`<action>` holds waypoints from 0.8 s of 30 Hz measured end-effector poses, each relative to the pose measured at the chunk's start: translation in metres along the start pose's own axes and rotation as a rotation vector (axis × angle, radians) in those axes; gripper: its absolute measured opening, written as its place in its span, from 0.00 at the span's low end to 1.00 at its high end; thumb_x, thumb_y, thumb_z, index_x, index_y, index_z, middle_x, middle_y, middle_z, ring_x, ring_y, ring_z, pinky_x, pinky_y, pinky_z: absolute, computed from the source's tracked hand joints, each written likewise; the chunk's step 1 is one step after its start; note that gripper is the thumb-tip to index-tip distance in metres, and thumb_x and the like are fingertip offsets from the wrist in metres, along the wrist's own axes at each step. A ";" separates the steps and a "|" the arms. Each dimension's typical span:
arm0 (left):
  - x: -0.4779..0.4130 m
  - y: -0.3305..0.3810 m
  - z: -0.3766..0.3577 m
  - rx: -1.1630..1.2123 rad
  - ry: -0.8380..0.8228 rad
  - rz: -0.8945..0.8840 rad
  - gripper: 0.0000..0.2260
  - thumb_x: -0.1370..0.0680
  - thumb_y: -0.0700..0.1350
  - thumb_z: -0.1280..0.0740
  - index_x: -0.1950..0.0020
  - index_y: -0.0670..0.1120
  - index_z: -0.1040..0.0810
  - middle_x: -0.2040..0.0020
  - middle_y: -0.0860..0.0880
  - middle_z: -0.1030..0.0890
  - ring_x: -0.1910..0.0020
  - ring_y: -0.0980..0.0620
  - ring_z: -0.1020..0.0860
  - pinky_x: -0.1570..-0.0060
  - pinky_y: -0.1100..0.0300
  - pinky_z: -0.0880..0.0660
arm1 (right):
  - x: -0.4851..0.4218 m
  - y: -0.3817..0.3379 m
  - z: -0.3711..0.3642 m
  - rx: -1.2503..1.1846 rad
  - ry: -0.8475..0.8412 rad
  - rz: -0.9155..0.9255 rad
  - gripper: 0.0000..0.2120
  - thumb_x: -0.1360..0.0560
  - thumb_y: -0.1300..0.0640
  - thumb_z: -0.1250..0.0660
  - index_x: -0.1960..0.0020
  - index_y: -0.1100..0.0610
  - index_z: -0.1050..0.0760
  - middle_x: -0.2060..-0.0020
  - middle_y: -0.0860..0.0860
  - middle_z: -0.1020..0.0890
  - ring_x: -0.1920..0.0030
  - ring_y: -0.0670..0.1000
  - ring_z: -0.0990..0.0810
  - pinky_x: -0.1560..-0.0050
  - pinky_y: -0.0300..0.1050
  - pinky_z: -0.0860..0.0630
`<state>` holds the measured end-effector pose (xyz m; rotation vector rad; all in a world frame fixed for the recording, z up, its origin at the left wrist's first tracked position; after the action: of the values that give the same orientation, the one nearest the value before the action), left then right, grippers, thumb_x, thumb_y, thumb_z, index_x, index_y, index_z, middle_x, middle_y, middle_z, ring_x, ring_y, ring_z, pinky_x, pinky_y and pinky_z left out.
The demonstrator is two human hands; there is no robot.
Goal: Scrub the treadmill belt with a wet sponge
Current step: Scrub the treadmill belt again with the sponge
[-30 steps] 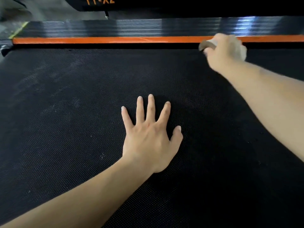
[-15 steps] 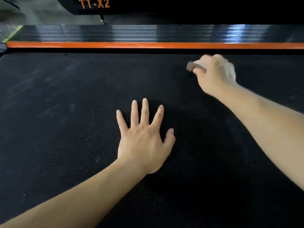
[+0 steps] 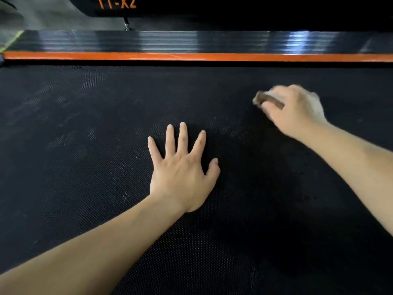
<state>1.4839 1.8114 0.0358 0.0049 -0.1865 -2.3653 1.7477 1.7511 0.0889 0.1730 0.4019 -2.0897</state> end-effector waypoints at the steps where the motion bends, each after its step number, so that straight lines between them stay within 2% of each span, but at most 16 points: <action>1: 0.001 0.000 0.000 0.000 -0.008 -0.002 0.32 0.19 0.67 0.57 0.17 0.57 0.55 0.16 0.44 0.58 0.18 0.41 0.63 0.24 0.31 0.62 | -0.006 0.016 0.004 0.019 0.035 -0.121 0.14 0.21 0.45 0.36 0.42 0.51 0.21 0.53 0.55 0.21 0.48 0.62 0.22 0.44 0.55 0.31; 2: 0.000 0.000 0.000 -0.001 -0.014 -0.002 0.32 0.19 0.67 0.57 0.17 0.57 0.55 0.16 0.44 0.58 0.18 0.41 0.63 0.24 0.32 0.62 | -0.008 0.024 0.007 0.030 0.061 -0.221 0.14 0.20 0.46 0.37 0.41 0.53 0.22 0.51 0.58 0.21 0.47 0.63 0.22 0.43 0.56 0.31; 4: 0.001 0.000 0.000 -0.004 -0.023 0.003 0.32 0.19 0.67 0.57 0.17 0.57 0.56 0.16 0.44 0.59 0.18 0.41 0.64 0.24 0.32 0.63 | 0.006 0.004 0.004 0.006 0.077 -0.221 0.14 0.20 0.48 0.36 0.40 0.55 0.22 0.50 0.57 0.22 0.49 0.61 0.23 0.44 0.55 0.31; 7: 0.001 0.000 0.001 0.000 -0.027 0.000 0.32 0.19 0.67 0.57 0.17 0.57 0.57 0.16 0.45 0.59 0.18 0.41 0.65 0.24 0.32 0.63 | 0.053 -0.051 -0.002 -0.128 0.000 0.059 0.10 0.21 0.49 0.33 0.44 0.52 0.22 0.58 0.49 0.26 0.58 0.54 0.26 0.51 0.51 0.31; 9: 0.001 0.000 0.002 0.004 -0.027 0.000 0.32 0.19 0.67 0.57 0.17 0.57 0.57 0.16 0.45 0.59 0.18 0.41 0.64 0.24 0.31 0.63 | 0.064 -0.051 0.003 -0.111 -0.077 0.159 0.08 0.21 0.48 0.33 0.44 0.48 0.21 0.59 0.46 0.27 0.58 0.52 0.25 0.51 0.50 0.32; 11: 0.000 0.000 0.002 -0.001 -0.024 -0.003 0.32 0.19 0.67 0.57 0.17 0.57 0.56 0.16 0.45 0.59 0.18 0.41 0.64 0.24 0.31 0.63 | 0.041 -0.019 0.011 -0.075 -0.040 0.033 0.10 0.21 0.46 0.35 0.42 0.46 0.21 0.57 0.48 0.24 0.54 0.55 0.23 0.48 0.52 0.28; 13: 0.001 0.000 0.001 -0.001 -0.023 -0.002 0.32 0.19 0.67 0.57 0.17 0.57 0.56 0.16 0.44 0.58 0.18 0.41 0.64 0.24 0.31 0.62 | 0.028 0.013 0.018 -0.079 0.035 -0.209 0.13 0.19 0.46 0.37 0.40 0.51 0.22 0.52 0.53 0.22 0.49 0.59 0.22 0.44 0.55 0.27; 14: 0.001 0.000 0.001 0.000 -0.021 0.001 0.32 0.19 0.67 0.57 0.17 0.57 0.56 0.16 0.44 0.58 0.18 0.41 0.63 0.24 0.31 0.62 | 0.034 0.010 0.016 -0.061 0.056 -0.237 0.13 0.19 0.47 0.37 0.40 0.53 0.22 0.52 0.53 0.23 0.50 0.58 0.23 0.45 0.55 0.28; 17: 0.000 0.001 0.002 0.008 -0.019 0.000 0.32 0.19 0.67 0.56 0.17 0.57 0.55 0.16 0.44 0.58 0.18 0.41 0.63 0.24 0.31 0.63 | 0.079 -0.043 0.009 -0.107 0.039 0.012 0.10 0.20 0.48 0.35 0.43 0.52 0.22 0.57 0.47 0.27 0.58 0.51 0.28 0.51 0.50 0.32; 20: 0.000 0.001 0.002 0.010 -0.018 0.001 0.32 0.19 0.67 0.56 0.17 0.57 0.54 0.16 0.44 0.58 0.18 0.40 0.63 0.24 0.31 0.63 | 0.092 -0.040 0.007 -0.021 -0.087 0.172 0.14 0.22 0.41 0.40 0.43 0.45 0.23 0.56 0.44 0.24 0.56 0.50 0.24 0.49 0.50 0.32; 23: 0.000 0.001 0.001 0.008 -0.019 -0.006 0.32 0.19 0.67 0.56 0.17 0.56 0.54 0.16 0.44 0.57 0.18 0.40 0.63 0.24 0.31 0.63 | 0.064 0.009 0.019 -0.013 0.028 -0.142 0.13 0.21 0.44 0.39 0.44 0.50 0.22 0.55 0.49 0.23 0.52 0.57 0.22 0.49 0.51 0.36; 24: 0.000 0.000 0.001 0.007 -0.020 -0.002 0.32 0.19 0.67 0.56 0.17 0.57 0.54 0.16 0.44 0.57 0.18 0.40 0.63 0.24 0.31 0.63 | 0.068 0.005 0.020 -0.011 0.057 -0.186 0.12 0.20 0.47 0.38 0.44 0.52 0.22 0.56 0.49 0.24 0.52 0.58 0.22 0.50 0.51 0.36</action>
<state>1.4838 1.8110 0.0371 -0.0153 -0.2039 -2.3678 1.7172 1.6873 0.0871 0.1955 0.4792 -2.2688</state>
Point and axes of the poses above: each hand's wrist, its own x-axis away from the middle knuckle, its own z-axis out of the back of the hand, y = z × x, the point moved 9 cm from there along -x, towards the middle knuckle
